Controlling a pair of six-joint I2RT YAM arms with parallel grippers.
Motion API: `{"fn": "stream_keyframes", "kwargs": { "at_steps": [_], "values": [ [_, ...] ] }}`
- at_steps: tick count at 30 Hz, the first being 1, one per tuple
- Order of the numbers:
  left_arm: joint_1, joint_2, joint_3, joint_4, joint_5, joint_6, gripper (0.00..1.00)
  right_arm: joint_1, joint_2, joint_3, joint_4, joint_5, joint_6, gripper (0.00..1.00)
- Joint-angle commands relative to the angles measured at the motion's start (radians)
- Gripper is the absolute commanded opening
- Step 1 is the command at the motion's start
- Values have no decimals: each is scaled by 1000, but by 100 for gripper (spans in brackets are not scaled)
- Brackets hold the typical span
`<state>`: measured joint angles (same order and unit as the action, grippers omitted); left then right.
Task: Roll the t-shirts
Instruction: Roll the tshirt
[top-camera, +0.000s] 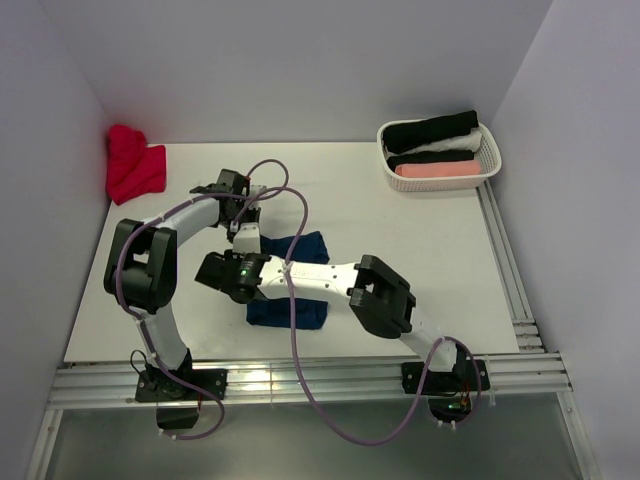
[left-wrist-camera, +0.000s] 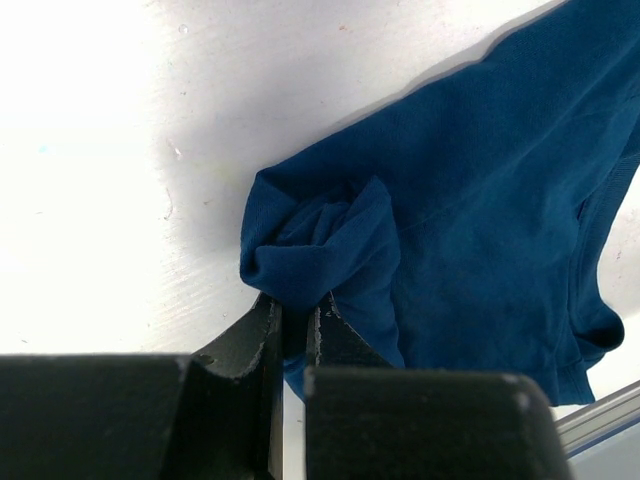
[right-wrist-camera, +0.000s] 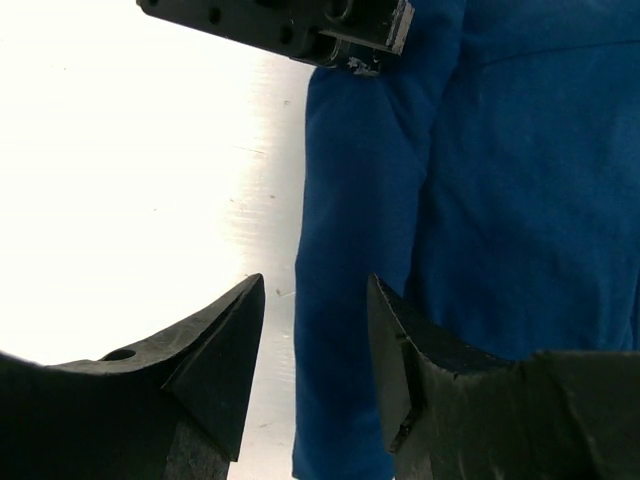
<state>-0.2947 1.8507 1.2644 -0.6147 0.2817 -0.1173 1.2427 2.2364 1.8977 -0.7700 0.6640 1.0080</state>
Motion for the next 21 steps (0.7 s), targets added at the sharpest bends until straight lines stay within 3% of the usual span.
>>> {"fn": "stream_keyframes", "kwargs": {
  "at_steps": [1, 10, 21],
  "values": [
    [-8, 10, 32, -13, -24, 2, 2, 6, 31, 37, -14, 34, -16, 53],
    [-9, 19, 36, -17, -26, 5, 3, 6, 63, 3, -38, -9, 20, 53],
    [-9, 35, 70, -37, -13, 11, 28, 6, 111, -31, -109, -66, 64, 52]
  ]
}}
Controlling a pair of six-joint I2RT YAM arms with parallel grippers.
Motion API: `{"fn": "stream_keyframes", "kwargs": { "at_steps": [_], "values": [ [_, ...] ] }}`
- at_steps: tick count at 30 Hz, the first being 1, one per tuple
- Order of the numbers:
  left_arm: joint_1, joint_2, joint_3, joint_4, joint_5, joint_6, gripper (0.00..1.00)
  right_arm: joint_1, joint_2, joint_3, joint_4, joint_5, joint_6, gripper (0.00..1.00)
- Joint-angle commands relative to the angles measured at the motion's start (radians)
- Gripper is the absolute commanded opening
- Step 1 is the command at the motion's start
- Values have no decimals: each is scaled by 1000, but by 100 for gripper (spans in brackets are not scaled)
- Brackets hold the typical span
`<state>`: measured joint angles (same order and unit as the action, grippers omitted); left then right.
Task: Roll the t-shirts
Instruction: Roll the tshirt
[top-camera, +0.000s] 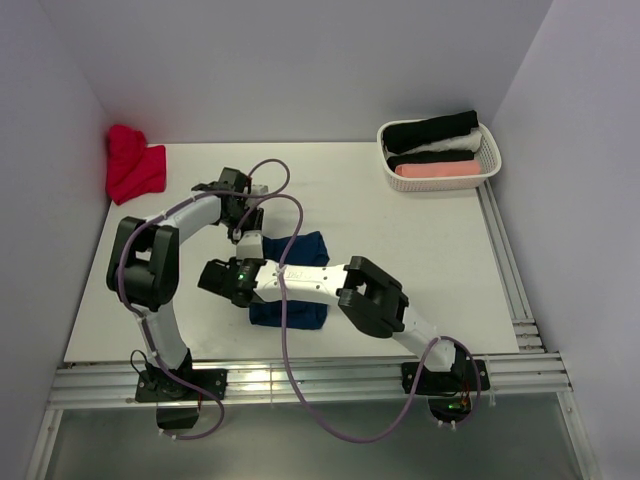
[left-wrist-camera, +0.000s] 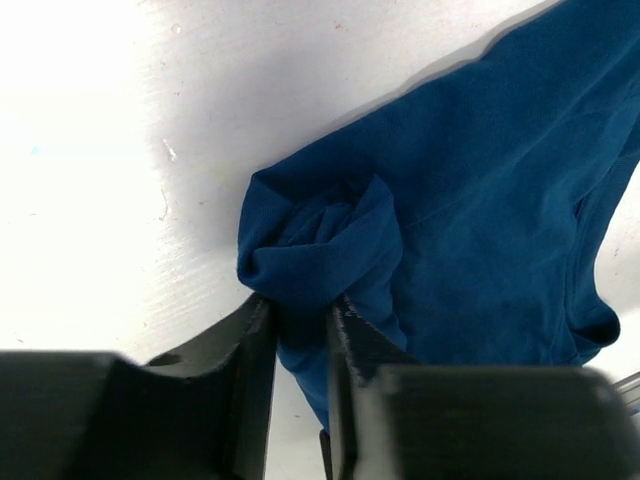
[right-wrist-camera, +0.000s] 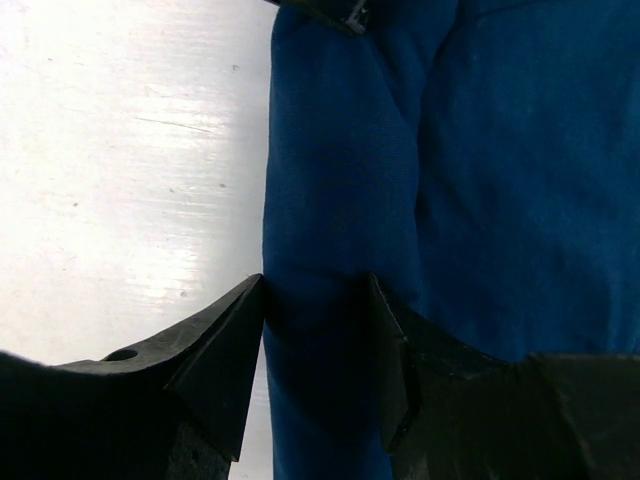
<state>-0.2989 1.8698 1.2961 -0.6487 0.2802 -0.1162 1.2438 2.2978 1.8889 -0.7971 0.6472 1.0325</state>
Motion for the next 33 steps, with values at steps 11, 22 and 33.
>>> {"fn": "stream_keyframes", "kwargs": {
  "at_steps": [11, 22, 33],
  "values": [
    [17, 38, 170, -55, 16, 10, 55, 3, 29, -109, -56, -84, 63, 46],
    [141, 42, 319, -121, 161, 23, 61, -33, -213, -540, 405, -220, 81, 28],
    [184, -9, 191, -60, 229, 56, 60, -164, -428, -1175, 1493, -521, 241, 22]
  ]
}}
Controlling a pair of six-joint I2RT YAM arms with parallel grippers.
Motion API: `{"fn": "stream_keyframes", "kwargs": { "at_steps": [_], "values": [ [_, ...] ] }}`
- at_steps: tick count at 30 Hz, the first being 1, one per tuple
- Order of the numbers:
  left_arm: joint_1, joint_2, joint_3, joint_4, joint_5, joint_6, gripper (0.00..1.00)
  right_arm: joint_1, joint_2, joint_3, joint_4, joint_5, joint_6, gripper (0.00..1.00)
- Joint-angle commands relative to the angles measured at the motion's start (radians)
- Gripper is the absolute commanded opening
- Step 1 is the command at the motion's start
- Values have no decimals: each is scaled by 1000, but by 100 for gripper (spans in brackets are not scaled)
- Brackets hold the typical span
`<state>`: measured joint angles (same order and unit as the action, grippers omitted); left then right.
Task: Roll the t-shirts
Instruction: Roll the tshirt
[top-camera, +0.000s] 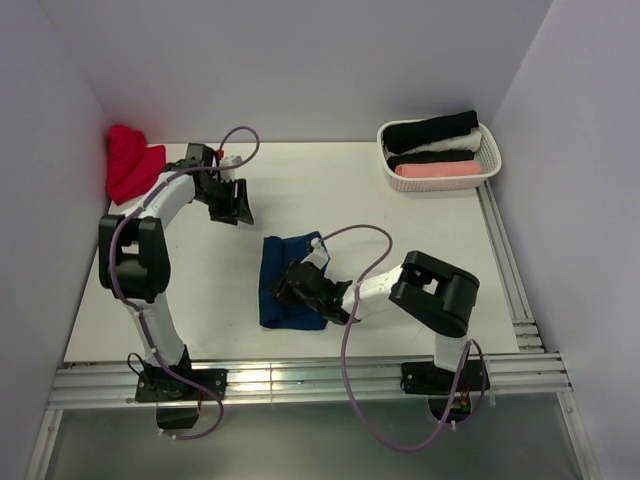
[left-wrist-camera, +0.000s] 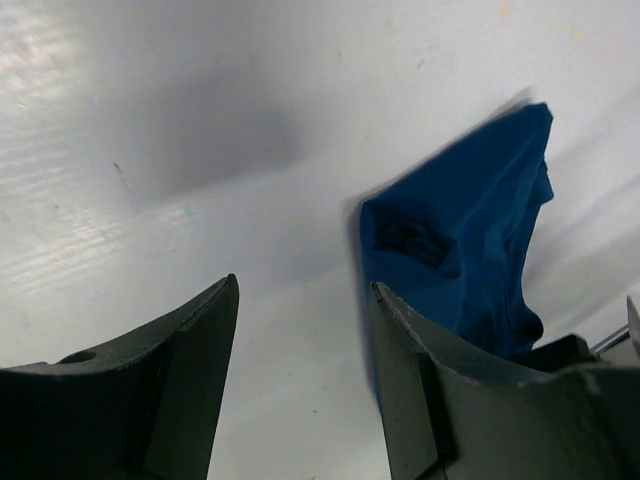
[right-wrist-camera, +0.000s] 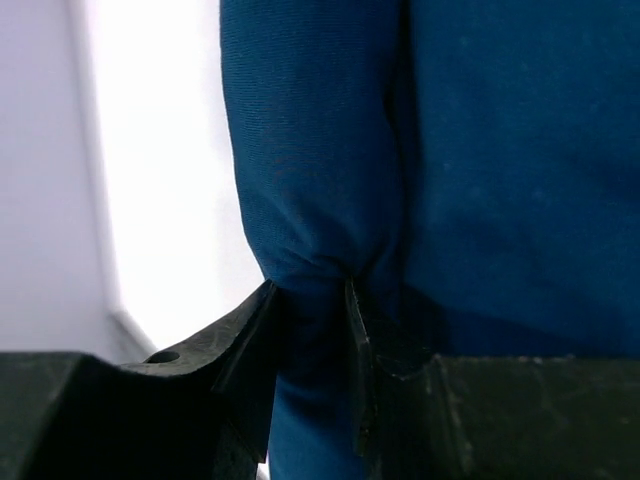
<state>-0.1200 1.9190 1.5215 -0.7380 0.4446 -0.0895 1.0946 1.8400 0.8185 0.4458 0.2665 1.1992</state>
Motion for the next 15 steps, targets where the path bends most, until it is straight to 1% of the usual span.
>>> {"fn": "stream_keyframes", "kwargs": {
  "at_steps": [1, 2, 3, 4, 6, 7, 10, 12, 15],
  "values": [
    [5, -69, -68, 38, 78, 37, 60, -21, 39, -151, 302, -154, 89, 22],
    [5, -71, -86, 51, 106, 39, 60, -31, 65, -172, 415, -168, 124, 23],
    [5, -75, -104, 67, 120, 40, 60, -35, 82, -192, 476, -188, 141, 24],
    [5, -75, -131, 77, 126, 37, 60, -39, 122, -221, 586, -203, 155, 24],
    [3, -71, -158, 88, 158, 36, 60, -53, 171, -235, 689, -248, 192, 25],
    [2, -66, -181, 100, 164, 36, 60, -58, 227, -231, 777, -262, 209, 25],
    [-1, -66, -221, 124, 180, 37, 60, -75, 332, -188, 893, -331, 244, 25],
    [-3, -69, -242, 132, 169, 45, 60, -85, 370, -145, 921, -363, 255, 25],
    [-3, -72, -260, 134, 160, 63, 60, -99, 416, -90, 906, -397, 254, 24]
  ]
}}
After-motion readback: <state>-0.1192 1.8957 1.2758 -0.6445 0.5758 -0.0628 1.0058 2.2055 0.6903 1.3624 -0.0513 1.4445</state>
